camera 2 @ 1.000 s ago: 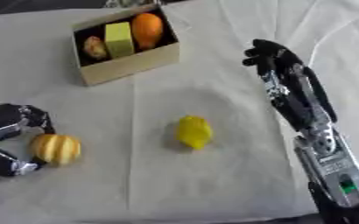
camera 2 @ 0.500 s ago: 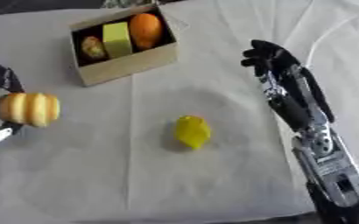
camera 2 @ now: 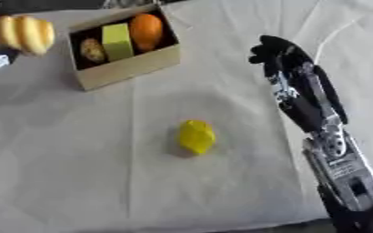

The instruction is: Pick up objects on the table and place them in the box.

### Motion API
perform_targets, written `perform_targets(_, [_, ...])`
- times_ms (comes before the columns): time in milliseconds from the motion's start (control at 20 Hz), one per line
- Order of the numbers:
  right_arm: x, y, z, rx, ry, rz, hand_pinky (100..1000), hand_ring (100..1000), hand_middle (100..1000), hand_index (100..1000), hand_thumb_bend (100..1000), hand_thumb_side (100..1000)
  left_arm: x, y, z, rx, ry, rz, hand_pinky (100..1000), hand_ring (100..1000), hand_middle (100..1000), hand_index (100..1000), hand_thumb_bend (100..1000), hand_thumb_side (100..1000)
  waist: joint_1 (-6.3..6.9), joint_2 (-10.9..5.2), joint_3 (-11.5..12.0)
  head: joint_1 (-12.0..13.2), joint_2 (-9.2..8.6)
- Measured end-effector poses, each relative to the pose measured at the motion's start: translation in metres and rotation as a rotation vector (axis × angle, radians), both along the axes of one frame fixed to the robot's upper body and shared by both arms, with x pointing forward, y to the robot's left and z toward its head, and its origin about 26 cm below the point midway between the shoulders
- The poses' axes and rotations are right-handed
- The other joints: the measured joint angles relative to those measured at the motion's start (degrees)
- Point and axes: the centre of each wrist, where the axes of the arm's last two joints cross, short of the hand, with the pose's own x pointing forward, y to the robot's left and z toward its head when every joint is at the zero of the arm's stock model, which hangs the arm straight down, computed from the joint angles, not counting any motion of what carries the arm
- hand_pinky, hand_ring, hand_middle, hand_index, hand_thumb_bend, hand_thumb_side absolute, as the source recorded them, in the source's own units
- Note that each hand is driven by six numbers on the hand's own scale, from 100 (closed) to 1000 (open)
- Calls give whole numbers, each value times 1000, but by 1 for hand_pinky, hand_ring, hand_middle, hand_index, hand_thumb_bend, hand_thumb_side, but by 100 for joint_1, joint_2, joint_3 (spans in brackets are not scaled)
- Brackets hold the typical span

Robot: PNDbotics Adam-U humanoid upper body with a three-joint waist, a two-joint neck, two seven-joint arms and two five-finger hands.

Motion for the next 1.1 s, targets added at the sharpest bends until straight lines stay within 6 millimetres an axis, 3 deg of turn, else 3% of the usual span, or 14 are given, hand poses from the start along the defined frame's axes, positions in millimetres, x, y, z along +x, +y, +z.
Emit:
perform_targets(250, [2, 1, 2, -6, -21, 13, 990, 739, 721, 855, 100, 670, 23, 3, -9, -62, 20, 60, 697, 674, 533, 621, 100, 247, -30, 118, -38, 263, 0])
perform_targets(600, [6, 5, 9, -7, -53, 32, 990, 739, 721, 855, 100, 672, 47, -14, -16, -97, 29, 48, 704, 679, 537, 633, 100, 268, -94, 305, -184, 671, 0])
perform_targets(950, [10, 10, 13, -3, -67, 49, 993, 738, 720, 855, 100, 681, 61, -27, -30, -61, 31, 16, 707, 683, 540, 636, 100, 254, -94, 460, -300, 802, 0])
perform_targets(1100, [10, 13, 13, 0, -61, 56, 994, 737, 719, 855, 100, 684, 64, -30, -31, -59, 16, 21, 709, 689, 550, 645, 100, 209, -94, 471, -325, 803, 0])
